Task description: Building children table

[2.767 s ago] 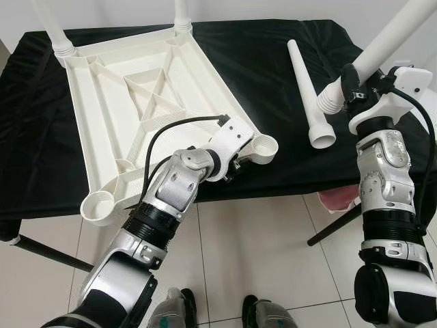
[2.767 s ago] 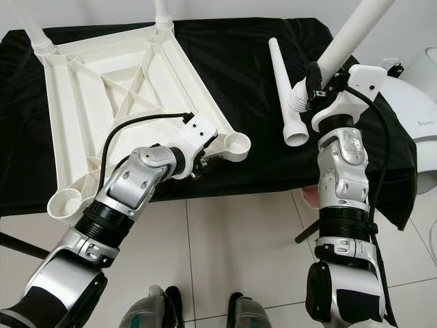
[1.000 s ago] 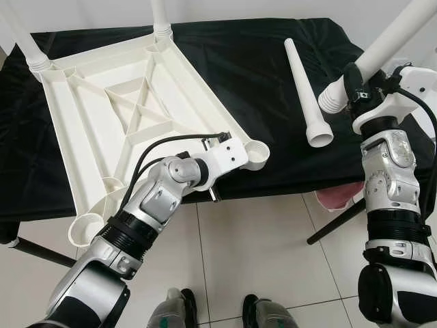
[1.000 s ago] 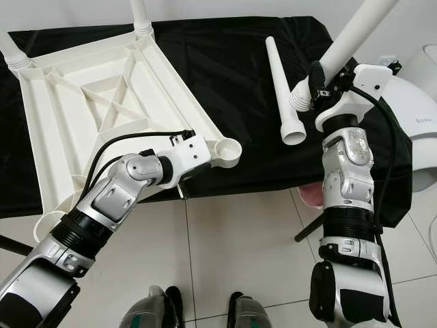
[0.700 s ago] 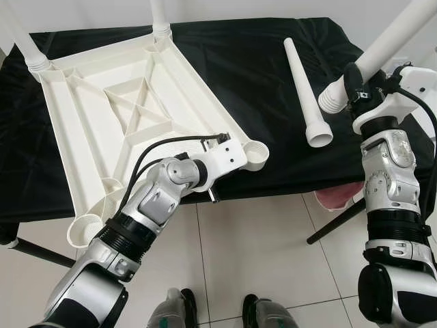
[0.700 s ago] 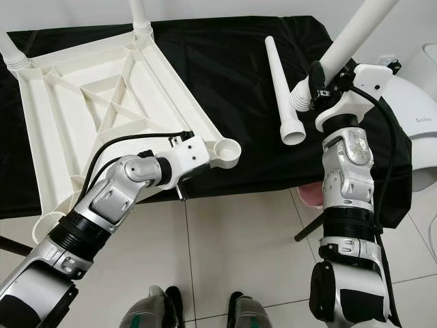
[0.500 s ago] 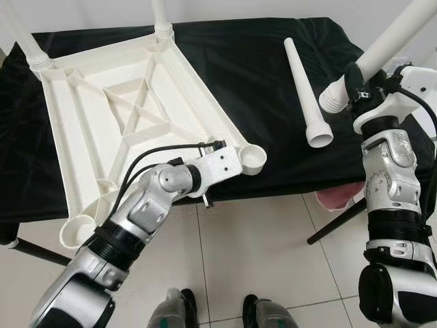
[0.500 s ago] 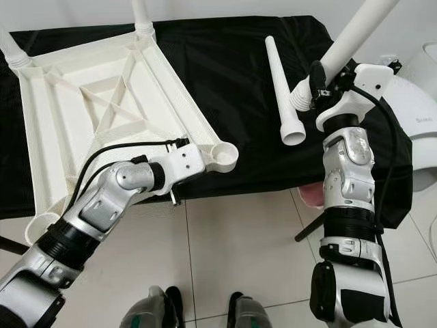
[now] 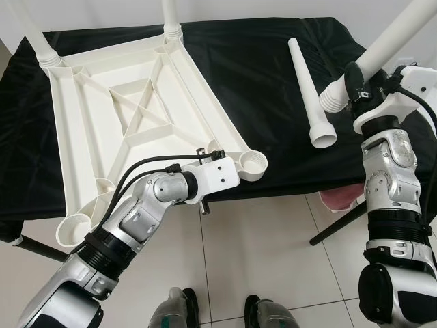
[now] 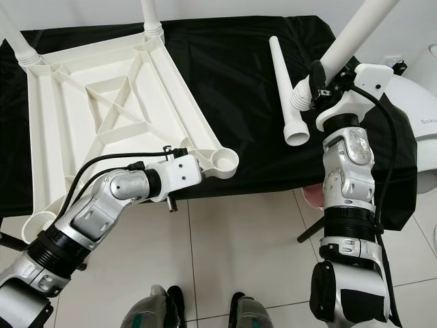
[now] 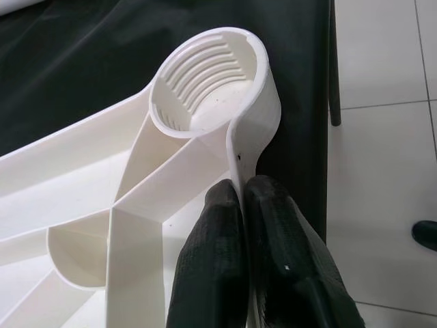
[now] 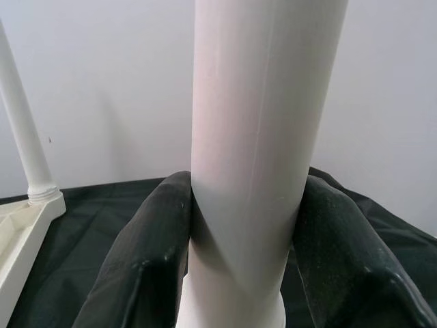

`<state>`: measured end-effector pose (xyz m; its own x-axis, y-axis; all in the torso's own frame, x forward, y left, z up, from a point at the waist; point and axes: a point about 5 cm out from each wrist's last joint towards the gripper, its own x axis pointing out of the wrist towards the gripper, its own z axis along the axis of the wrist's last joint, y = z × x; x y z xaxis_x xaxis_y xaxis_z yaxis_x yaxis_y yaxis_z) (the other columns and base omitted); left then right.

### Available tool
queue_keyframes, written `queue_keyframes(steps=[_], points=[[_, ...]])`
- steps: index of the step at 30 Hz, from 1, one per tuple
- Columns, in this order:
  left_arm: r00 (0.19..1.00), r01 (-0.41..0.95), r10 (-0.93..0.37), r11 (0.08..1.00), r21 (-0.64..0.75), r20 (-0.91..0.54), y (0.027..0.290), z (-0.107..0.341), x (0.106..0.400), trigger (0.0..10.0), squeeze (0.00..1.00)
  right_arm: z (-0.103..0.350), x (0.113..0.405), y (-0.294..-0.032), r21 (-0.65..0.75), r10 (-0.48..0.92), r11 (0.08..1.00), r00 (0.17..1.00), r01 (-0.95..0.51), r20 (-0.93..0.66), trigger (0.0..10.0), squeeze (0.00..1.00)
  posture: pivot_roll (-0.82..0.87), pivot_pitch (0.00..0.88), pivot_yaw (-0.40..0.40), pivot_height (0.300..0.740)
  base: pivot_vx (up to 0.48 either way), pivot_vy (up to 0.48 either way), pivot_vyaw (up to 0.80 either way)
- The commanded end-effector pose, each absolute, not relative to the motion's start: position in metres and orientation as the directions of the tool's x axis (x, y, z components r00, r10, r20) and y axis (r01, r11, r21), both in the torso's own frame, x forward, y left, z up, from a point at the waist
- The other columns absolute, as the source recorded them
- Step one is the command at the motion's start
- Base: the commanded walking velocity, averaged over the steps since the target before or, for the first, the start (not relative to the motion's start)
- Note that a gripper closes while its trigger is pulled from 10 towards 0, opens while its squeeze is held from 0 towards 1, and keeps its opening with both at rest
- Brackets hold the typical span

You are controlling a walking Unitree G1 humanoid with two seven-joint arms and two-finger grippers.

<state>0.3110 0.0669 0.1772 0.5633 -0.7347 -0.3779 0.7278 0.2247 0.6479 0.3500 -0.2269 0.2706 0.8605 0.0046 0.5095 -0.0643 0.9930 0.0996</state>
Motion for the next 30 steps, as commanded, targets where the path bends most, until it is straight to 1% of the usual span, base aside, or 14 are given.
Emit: queue_keyframes(steps=[1,4,5,7,10,14,17,20,24,25,26,29,30], points=[[0.499,0.803,-0.692,0.141,0.579,-0.522,0.074,0.155,0.31,0.0,0.0,0.273,0.348,-0.226,0.098,0.011,0.993,0.852,-0.073,0.524,10.0,0.0,-0.09,0.183,0.031,0.74,0.0,0.0,0.0],[0.572,0.772,-0.641,0.211,0.599,-0.511,0.083,0.157,0.322,0.0,0.0,0.274,0.347,-0.223,0.097,0.022,0.992,0.848,-0.086,0.529,10.0,0.0,-0.1,0.18,0.029,0.74,0.0,0.0,0.0],[0.572,0.772,-0.641,0.211,0.599,-0.511,0.083,0.157,0.322,0.0,0.0,0.274,0.347,-0.223,0.097,0.022,0.992,0.848,-0.086,0.529,10.0,0.0,-0.1,0.18,0.029,0.74,0.0,0.0,0.0],[0.607,0.755,-0.615,0.248,0.607,-0.504,0.091,0.159,0.328,0.0,0.0,0.275,0.347,-0.222,0.097,0.027,0.991,0.848,-0.092,0.53,10.0,0.0,-0.09,0.179,0.028,0.74,0.0,0.0,0.0],[0.607,0.755,-0.615,0.248,0.607,-0.504,0.091,0.159,0.328,0.0,0.0,0.275,0.347,-0.222,0.097,0.027,0.991,0.848,-0.092,0.53,10.0,0.0,-0.09,0.179,0.028,0.74,0.0,0.0,0.0],[0.657,0.726,-0.571,0.301,0.618,-0.493,0.11,0.165,0.339,0.0,0.0,0.274,0.347,-0.22,0.096,0.034,0.99,0.848,-0.099,0.529,10.0,0.0,-0.09,0.177,0.028,0.74,0.0,0.0,0.0],[0.665,0.721,-0.561,0.311,0.62,-0.493,0.114,0.166,0.341,0.0,0.0,0.274,0.347,-0.22,0.096,0.036,0.99,0.848,-0.101,0.529,10.0,0.0,-0.09,0.177,0.028,0.74,0.0,0.0,0.0],[0.685,0.708,-0.536,0.332,0.623,-0.493,0.125,0.169,0.346,0.0,0.0,0.274,0.346,-0.219,0.095,0.041,0.99,0.848,-0.107,0.529,10.0,0.0,-0.09,0.177,0.027,0.74,0.0,0.0,0.0],[0.69,0.705,-0.529,0.337,0.624,-0.494,0.128,0.17,0.347,0.0,0.0,0.274,0.346,-0.219,0.094,0.042,0.99,0.848,-0.107,0.528,10.0,0.0,-0.09,0.177,0.027,0.74,0.0,0.0,0.0],[0.691,0.705,-0.529,0.342,0.622,-0.493,0.13,0.171,0.347,0.7,0.0,0.274,0.346,-0.219,0.093,0.043,0.99,0.848,-0.108,0.528,10.0,0.0,-0.09,0.179,0.028,0.74,0.0,0.0,0.0],[0.685,0.714,-0.537,0.356,0.603,-0.492,0.128,0.171,0.346,10.0,0.0,0.274,0.347,-0.219,0.092,0.044,0.99,0.848,-0.108,0.528,10.0,0.0,-0.09,0.179,0.028,0.74,0.0,0.0,0.0],[0.666,0.734,-0.562,0.376,0.566,-0.49,0.123,0.172,0.344,10.0,0.0,0.274,0.347,-0.219,0.092,0.044,0.99,0.849,-0.108,0.527,10.0,0.0,-0.09,0.181,0.026,0.74,0.0,0.0,0.0],[0.653,0.747,-0.583,0.393,0.536,-0.483,0.119,0.173,0.343,10.0,1.0,0.274,0.347,-0.219,0.091,0.044,0.99,0.849,-0.108,0.527,10.0,0.0,-0.09,0.183,0.024,0.74,0.0,0.0,0.0]])
